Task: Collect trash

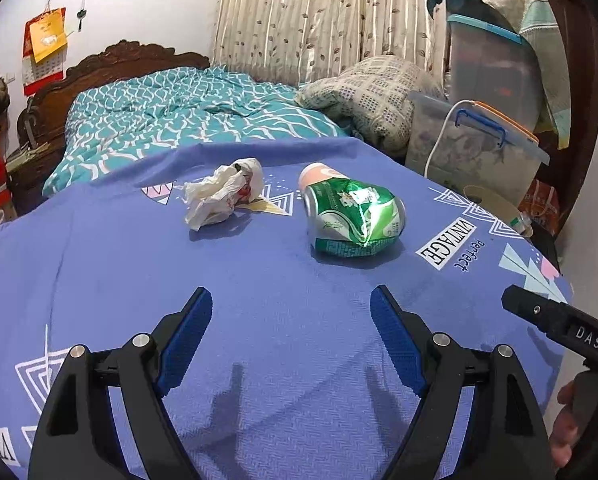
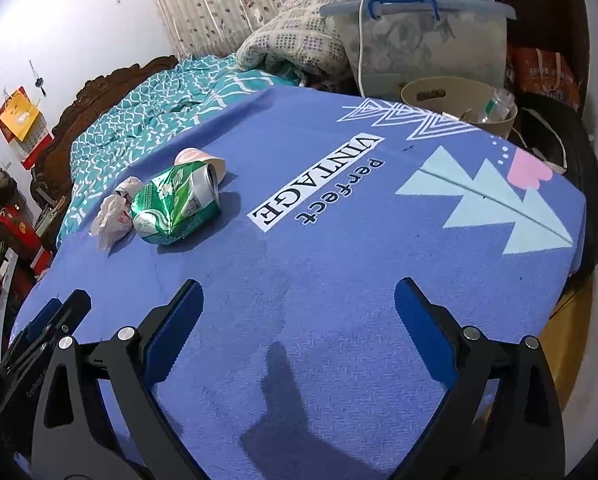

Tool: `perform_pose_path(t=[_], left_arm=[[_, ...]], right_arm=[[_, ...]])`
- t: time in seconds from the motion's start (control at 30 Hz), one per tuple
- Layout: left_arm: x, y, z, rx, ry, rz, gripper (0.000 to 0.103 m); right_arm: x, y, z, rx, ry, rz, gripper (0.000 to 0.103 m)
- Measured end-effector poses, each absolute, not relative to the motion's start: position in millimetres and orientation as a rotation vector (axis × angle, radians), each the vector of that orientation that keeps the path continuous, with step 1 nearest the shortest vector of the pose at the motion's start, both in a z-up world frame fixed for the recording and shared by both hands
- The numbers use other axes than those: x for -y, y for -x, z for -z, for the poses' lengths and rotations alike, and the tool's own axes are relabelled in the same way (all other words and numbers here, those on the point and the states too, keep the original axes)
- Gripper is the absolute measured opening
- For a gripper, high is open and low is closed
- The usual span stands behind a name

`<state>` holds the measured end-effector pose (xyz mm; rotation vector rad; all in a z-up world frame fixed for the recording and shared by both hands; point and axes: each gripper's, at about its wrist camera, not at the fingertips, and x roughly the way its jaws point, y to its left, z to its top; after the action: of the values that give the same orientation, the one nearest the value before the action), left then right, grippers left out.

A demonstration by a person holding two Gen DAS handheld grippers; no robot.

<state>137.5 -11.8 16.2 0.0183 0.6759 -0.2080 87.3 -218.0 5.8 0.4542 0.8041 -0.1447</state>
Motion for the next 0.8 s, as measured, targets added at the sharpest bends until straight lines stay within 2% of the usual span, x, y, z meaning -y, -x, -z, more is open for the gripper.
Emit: perform_pose_path(t=[0.8], left_arm=[[20.9, -138.4, -13.0, -0.691, -0.061, 0.156, 0.078]], right_arm=[[223.2, -79.9, -3.5, -0.785, -0.48, 0.117, 0.095]])
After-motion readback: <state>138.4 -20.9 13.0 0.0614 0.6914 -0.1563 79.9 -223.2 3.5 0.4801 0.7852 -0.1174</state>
